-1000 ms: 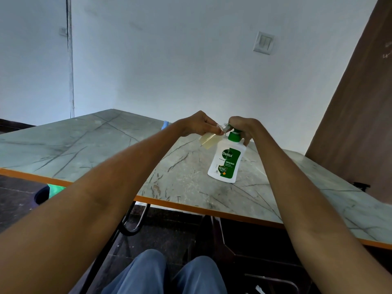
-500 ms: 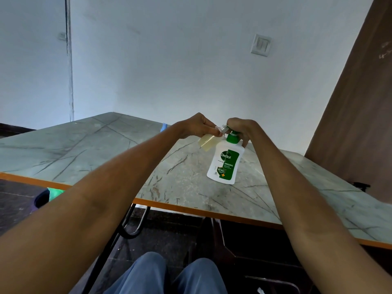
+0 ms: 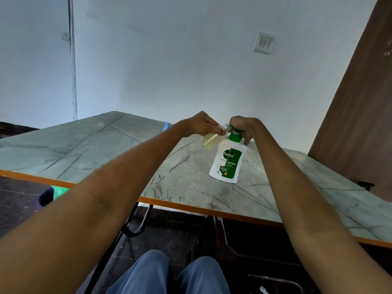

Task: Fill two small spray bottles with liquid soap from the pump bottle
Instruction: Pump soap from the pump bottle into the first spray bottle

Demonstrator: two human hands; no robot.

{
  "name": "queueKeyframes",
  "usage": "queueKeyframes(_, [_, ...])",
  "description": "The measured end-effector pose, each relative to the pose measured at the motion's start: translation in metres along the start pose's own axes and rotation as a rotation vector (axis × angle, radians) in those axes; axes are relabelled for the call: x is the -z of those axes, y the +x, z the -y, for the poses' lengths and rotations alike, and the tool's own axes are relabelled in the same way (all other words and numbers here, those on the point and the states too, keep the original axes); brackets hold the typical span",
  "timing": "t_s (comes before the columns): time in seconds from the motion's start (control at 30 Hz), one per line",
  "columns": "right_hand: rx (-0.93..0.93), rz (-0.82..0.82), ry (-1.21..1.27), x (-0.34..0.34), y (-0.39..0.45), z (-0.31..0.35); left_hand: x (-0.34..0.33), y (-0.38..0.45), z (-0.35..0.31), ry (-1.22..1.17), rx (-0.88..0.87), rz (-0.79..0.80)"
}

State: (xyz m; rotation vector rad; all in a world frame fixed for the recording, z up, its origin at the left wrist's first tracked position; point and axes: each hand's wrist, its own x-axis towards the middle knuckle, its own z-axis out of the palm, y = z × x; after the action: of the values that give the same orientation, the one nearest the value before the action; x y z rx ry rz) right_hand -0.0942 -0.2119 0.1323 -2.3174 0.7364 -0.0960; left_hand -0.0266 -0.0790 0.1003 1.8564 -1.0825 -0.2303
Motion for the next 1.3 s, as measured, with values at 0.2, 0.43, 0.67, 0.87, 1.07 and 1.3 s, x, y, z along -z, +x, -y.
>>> queueKeyframes(0.2, [0.006, -0.028, 0.011, -0.0024, -0.0012, -0.0004, 0.0008, 0.0004, 0.004, -0.019, -0.012, -0.007])
queueKeyframes(0.43, [-0.009, 0.027, -0.028, 0.0018, -0.0049, 0.0048, -0.0005, 0.0028, -0.002, -0.012, -0.012, -0.012])
queueKeyframes(0.67, [-0.001, -0.022, 0.02, -0.0021, -0.0009, -0.0003, 0.0004, 0.0041, 0.0018, 0.017, -0.009, 0.004])
queueKeyframes(0.87, [-0.008, -0.009, 0.04, -0.0009, -0.0023, 0.0006, 0.001, 0.0026, 0.0013, 0.008, -0.006, -0.011])
queueKeyframes(1.07, [0.008, 0.011, -0.004, 0.0013, -0.002, 0.0035, 0.0006, 0.0039, -0.0005, 0.001, 0.001, -0.012])
queueKeyframes(1.3, [0.016, -0.031, -0.012, -0.0037, 0.0048, -0.0024, 0.0021, 0.0041, 0.0012, 0.049, -0.003, 0.014])
